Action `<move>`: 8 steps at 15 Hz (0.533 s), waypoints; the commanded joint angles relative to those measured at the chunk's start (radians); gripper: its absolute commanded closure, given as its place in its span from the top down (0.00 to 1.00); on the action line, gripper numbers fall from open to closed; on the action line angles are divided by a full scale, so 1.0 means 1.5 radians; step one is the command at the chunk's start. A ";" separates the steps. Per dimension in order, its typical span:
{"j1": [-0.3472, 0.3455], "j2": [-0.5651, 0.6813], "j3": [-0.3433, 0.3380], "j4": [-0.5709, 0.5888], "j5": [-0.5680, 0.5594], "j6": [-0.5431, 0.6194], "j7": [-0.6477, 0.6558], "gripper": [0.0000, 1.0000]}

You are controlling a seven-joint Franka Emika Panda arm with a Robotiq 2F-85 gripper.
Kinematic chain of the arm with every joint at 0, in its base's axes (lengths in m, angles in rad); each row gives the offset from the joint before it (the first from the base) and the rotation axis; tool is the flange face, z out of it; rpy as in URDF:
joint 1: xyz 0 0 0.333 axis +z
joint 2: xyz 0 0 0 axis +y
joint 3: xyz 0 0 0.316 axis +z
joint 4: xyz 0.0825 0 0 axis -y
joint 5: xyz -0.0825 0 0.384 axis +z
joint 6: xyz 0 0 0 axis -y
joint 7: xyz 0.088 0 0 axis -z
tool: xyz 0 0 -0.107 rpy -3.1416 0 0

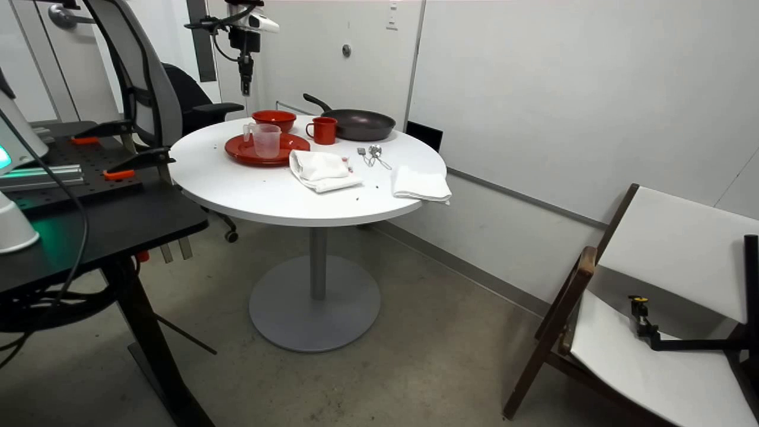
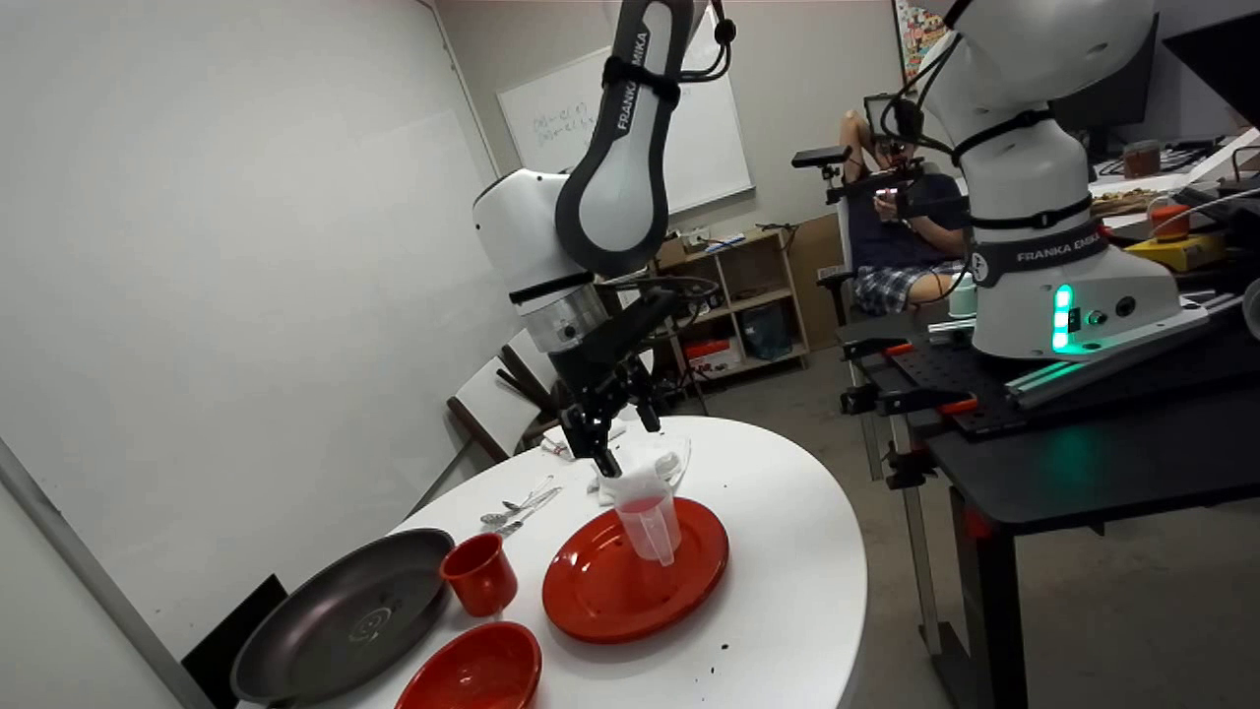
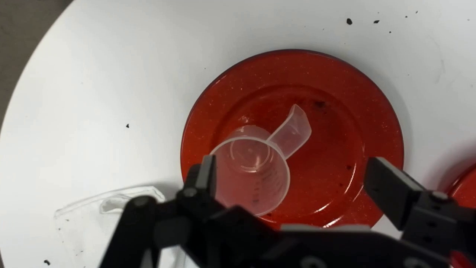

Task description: Remove the jar from the plate

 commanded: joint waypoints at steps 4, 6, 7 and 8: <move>0.016 0.064 -0.023 0.051 0.022 0.014 -0.024 1.00; 0.017 0.072 -0.024 0.057 0.027 0.017 -0.029 1.00; 0.017 0.075 -0.023 0.060 0.030 0.017 -0.032 1.00; 0.017 0.077 -0.024 0.062 0.032 0.018 -0.034 1.00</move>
